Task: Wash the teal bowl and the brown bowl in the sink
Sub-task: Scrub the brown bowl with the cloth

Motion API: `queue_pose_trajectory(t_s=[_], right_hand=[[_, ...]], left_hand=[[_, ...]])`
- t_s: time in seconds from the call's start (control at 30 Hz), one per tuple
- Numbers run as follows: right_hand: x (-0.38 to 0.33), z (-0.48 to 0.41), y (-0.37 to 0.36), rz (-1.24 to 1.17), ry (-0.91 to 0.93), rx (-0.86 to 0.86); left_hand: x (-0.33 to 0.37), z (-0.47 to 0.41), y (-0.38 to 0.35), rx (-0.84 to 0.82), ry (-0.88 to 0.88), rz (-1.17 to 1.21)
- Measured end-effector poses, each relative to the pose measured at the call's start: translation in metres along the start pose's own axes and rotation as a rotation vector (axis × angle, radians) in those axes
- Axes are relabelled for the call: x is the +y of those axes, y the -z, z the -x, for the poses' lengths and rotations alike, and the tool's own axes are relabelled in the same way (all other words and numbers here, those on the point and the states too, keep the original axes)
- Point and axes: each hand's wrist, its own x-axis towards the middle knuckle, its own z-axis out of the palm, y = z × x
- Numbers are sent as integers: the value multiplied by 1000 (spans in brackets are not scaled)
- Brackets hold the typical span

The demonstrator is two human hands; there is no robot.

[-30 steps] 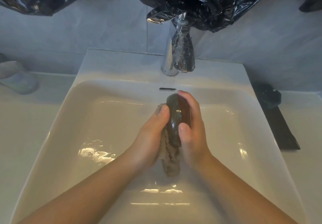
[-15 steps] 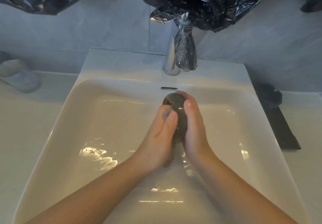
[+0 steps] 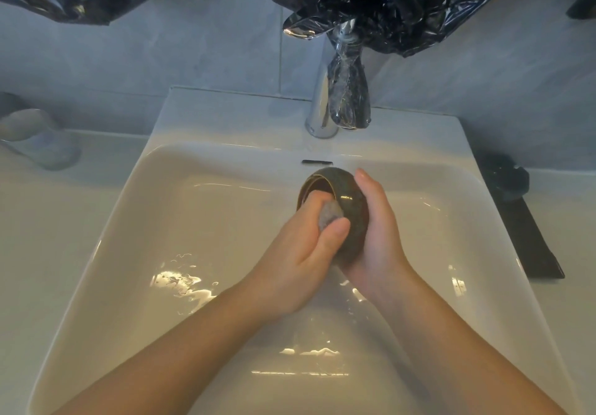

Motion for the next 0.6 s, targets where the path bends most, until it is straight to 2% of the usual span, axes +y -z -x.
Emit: queue_pose_trajectory(t_s=[0.03, 0.1, 0.17, 0.23, 0.3, 0.33, 0.4, 0.47, 0.53, 0.6], right_hand=[[3, 0, 1, 61, 64, 21], [12, -3, 4, 241, 337, 53], [17, -5, 9, 437, 617, 15], [21, -6, 15, 624, 780, -27], [19, -6, 13, 622, 728, -57], [16, -4, 8, 527, 629, -69], [9, -1, 0, 212, 324, -81], [3, -3, 2, -5, 38, -107], [-1, -5, 2, -35, -56, -62], [4, -8, 2, 24, -11, 26]], left_hand=[[3, -1, -3, 0, 24, 59], [7, -3, -8, 36, 124, 244], [8, -5, -8, 93, 258, 437], [7, -7, -5, 101, 306, 544], [8, -9, -3, 102, 239, 530], [9, -10, 0, 117, 198, 487], [7, -10, 6, 133, 60, 204], [-2, -8, 12, 63, -69, -136], [-8, -5, 12, 15, -117, -275], [-6, -4, 3, 14, -49, -159]])
